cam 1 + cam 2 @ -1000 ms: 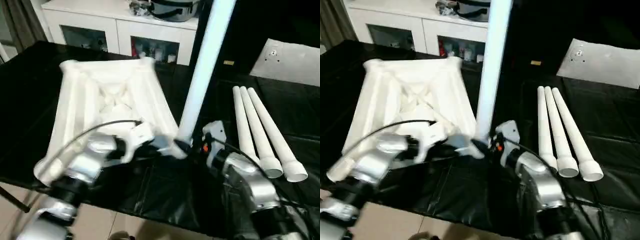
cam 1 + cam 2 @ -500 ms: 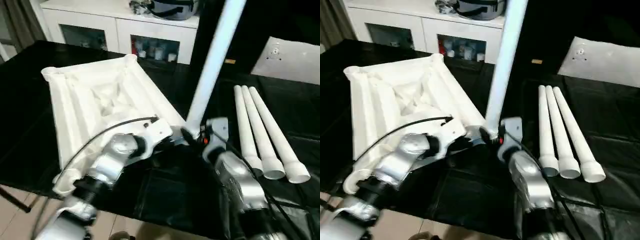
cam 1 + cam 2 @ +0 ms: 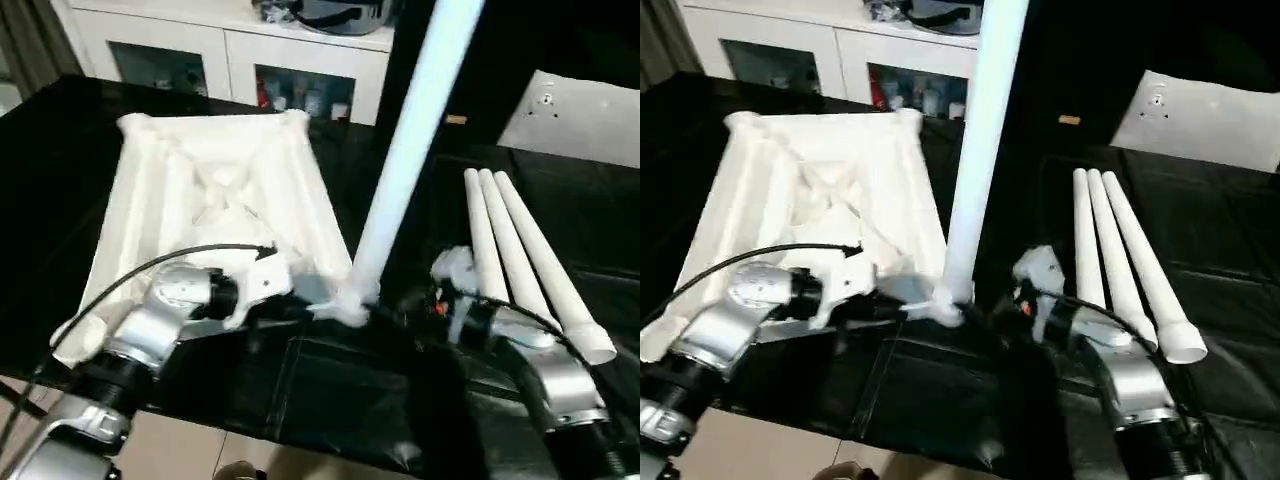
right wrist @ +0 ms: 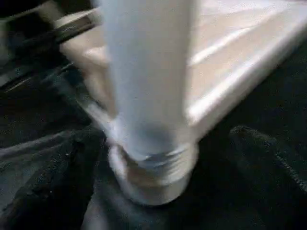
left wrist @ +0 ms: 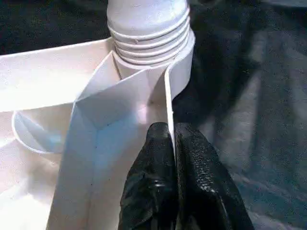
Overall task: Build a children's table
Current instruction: Rotate leg to tighten
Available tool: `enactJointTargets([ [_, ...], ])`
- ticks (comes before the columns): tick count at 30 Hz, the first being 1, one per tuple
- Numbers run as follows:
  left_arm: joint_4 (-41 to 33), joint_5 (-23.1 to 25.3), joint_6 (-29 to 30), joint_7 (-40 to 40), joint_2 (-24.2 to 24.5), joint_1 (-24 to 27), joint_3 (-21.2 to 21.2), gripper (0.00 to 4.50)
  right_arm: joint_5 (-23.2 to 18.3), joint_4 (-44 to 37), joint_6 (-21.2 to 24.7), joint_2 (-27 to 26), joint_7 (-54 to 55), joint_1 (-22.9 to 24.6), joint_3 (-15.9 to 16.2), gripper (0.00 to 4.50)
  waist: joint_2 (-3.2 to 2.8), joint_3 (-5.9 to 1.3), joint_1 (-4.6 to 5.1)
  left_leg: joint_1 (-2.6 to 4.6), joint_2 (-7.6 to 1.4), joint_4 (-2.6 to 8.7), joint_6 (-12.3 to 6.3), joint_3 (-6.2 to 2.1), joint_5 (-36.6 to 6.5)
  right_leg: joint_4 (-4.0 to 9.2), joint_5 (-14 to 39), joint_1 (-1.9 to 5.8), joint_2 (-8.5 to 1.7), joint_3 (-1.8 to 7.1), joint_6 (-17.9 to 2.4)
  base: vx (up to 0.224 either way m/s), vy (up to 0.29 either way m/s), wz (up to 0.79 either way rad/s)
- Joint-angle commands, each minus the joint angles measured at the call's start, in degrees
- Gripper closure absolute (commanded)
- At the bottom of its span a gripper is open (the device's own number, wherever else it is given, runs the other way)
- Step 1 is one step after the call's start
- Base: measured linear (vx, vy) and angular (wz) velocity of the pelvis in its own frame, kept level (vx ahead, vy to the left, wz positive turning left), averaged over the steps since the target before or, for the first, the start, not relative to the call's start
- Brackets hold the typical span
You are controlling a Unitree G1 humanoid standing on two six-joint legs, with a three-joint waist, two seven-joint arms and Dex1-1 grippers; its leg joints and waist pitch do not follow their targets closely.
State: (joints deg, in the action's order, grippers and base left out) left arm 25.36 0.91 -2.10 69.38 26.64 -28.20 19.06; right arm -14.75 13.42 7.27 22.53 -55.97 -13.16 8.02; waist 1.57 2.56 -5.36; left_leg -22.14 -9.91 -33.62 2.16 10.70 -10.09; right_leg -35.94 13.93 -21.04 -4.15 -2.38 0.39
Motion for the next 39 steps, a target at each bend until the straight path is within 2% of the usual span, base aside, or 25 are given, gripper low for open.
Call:
enactJointTargets([
  [1,0.8,0.5,-1.3,4.5,0.4,-0.6,3.2,4.5,0.1,-1.2,-0.2,1.7,-4.3,-1.2,1.3,0.03,0.28,-2.89,-0.01,1.46,-3.82,4.16,-2.8,-1.31,-10.6,4.28,2.8,1.36,-4.71,2.51,-13.2,0.0,0.0,0.0],
  [6,3.0,1.1,-4.8,8.5,1.4,-2.4,4.7,4.5,1.6,0.4,-1.2,3.2,-8.6,-3.0,3.8,0.03,0.36,-2.81,-0.21,1.66,-3.93,4.21,-2.22,-1.28,-11.5,4.38,4.9,1.2,-4.85,2.49,-13.6,0.0,0.0,0.0],
  [9,4.0,1.2,-5.8,10.1,1.5,-3.1,5.0,4.5,1.5,1.9,-1.2,2.7,-9.8,-4.1,4.1,0.03,0.27,-2.93,-0.43,1.7,-4.02,4.14,-2.18,-1.23,-10.5,4.06,2.9,1.2,-4.85,2.47,-14.1,0.0,0.0,0.0],
  [11,4.8,1.3,-6.6,11.2,1.4,-3.7,5.2,4.5,0.8,2.5,-0.9,2.6,-10.9,-4.8,4.5,0.29,0.35,-3.02,-0.69,1.77,-3.97,4.06,-2.39,-1.14,-10.0,3.9,1.7,1.23,-4.8,2.39,-14.6,0.0,0.0,0.0],
  [14,5.5,1.3,-7.4,12.5,1.3,-4.5,5.5,4.5,-0.1,3.2,-0.3,2.0,-12.4,-5.5,4.7,0.39,0.33,-3.08,-1.12,1.8,-4.1,3.99,-2.42,-1.03,-9.8,3.67,0.6,1.25,-4.85,2.35,-14.9,0.0,0.0,0.0],
  [16,6.4,1.2,-7.7,13.2,1.1,-5.2,5.7,4.5,-0.6,3.7,0.5,1.9,-13.7,-5.9,5.1,0.71,0.3,-3.16,-1.33,1.77,-4.06,3.93,-2.66,-1.0,-9.3,3.5,-0.8,1.28,-4.81,2.27,-15.1,0.0,0.0,0.0],
  [22,7.6,1.2,-8.4,14.2,1.0,-6.1,5.8,4.5,-1.0,4.5,1.7,1.4,-15.5,-6.3,5.8,1.19,0.33,-3.11,-1.51,1.78,-4.1,4.03,-1.82,-0.96,-10.6,3.72,1.7,1.29,-5.03,2.32,-14.9,0.0,0.0,0.0],
  [25,8.3,1.3,-8.8,14.7,0.9,-6.4,5.7,4.5,-0.9,5.2,1.6,1.0,-15.9,-6.5,5.8,1.43,0.28,-3.12,-1.54,1.74,-4.12,4.08,-1.49,-0.98,-10.8,3.73,2.1,1.28,-5.06,2.29,-15.0,0.0,0.0,0.0],
  [26,8.6,1.3,-9.0,14.8,0.9,-6.5,5.6,4.5,-1.1,5.4,1.8,0.8,-16.1,-6.6,5.7,1.58,0.52,-3.13,-1.54,1.76,-4.12,4.07,-1.51,-0.95,-10.7,3.72,2.0,1.28,-5.01,2.27,-14.9,0.0,0.0,0.0],
  [28,8.9,1.3,-9.1,15.0,1.0,-6.5,5.6,4.5,-1.3,5.6,2.0,0.6,-16.4,-6.7,5.7,1.71,0.39,-3.14,-1.6,1.76,-4.11,4.03,-1.7,-0.95,-10.3,3.61,1.4,1.27,-5.0,2.26,-15.0,0.0,0.0,0.0],
  [34,8.8,1.1,-8.8,14.7,1.1,-6.1,5.4,4.5,-1.5,5.3,2.5,0.6,-16.6,-6.5,6.0,1.88,0.33,-3.15,-1.64,1.78,-4.15,4.05,-1.7,-0.95,-10.2,3.58,1.3,1.26,-5.02,2.24,-15.0,0.0,0.0,0.0],
  [35,8.2,0.9,-7.6,13.4,0.7,-5.6,4.8,4.5,-1.8,4.7,3.1,0.3,-16.0,-5.9,5.7,1.88,0.12,-3.16,-1.65,1.79,-4.14,4.05,-1.62,-0.96,-10.4,3.58,1.4,1.25,-5.04,2.25,-15.0,0.0,0.0,0.0],
  [37,7.7,0.7,-6.7,12.4,0.5,-5.3,4.3,4.5,-2.1,4.2,3.4,0.1,-15.5,-5.5,5.5,1.89,0.24,-3.12,-1.64,1.87,-4.17,4.11,-1.35,-0.92,-11.0,3.64,1.6,1.18,-5.0,2.26,-15.2,0.0,0.0,0.0],
  [39,6.3,1.7,-3.6,6.7,-0.9,-4.1,3.2,4.5,-1.9,3.1,4.4,-2.0,-10.5,-3.8,4.2,1.9,-0.15,-3.05,-1.78,1.97,-4.28,4.22,-0.94,-1.02,-11.8,3.8,2.4,1.09,-5.13,2.34,-15.1,0.0,0.0,0.0],
])
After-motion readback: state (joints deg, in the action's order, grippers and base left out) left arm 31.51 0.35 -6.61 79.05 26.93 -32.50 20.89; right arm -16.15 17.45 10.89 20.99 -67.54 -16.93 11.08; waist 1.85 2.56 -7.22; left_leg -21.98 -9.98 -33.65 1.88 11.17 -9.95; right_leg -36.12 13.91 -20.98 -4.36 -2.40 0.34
